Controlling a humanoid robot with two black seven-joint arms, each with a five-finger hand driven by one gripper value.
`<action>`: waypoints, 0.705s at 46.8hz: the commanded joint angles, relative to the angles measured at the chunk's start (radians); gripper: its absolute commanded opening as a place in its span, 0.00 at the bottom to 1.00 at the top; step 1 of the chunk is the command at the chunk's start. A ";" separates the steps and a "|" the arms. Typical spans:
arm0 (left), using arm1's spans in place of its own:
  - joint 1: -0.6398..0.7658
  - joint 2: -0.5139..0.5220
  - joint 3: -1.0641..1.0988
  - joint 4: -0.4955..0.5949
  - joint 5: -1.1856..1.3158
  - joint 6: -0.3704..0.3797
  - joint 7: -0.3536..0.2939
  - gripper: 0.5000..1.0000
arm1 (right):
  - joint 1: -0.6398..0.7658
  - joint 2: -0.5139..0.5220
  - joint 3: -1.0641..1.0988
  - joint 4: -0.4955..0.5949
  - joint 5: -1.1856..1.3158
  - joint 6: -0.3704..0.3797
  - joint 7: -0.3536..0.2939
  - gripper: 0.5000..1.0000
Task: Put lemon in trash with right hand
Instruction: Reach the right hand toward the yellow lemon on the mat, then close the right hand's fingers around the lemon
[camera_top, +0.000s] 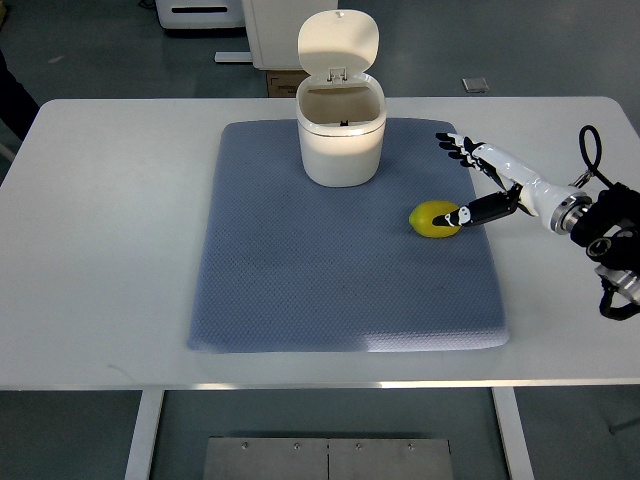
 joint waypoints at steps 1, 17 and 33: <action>0.000 0.000 0.001 0.000 0.000 0.000 0.000 1.00 | 0.033 0.042 -0.073 -0.004 0.002 -0.037 -0.001 1.00; 0.000 0.000 0.000 0.000 0.000 0.000 0.000 1.00 | 0.039 0.167 -0.138 -0.085 0.010 -0.066 -0.042 0.90; 0.000 0.000 0.001 -0.002 0.000 0.000 0.000 1.00 | 0.031 0.196 -0.190 -0.146 0.013 -0.066 -0.044 0.89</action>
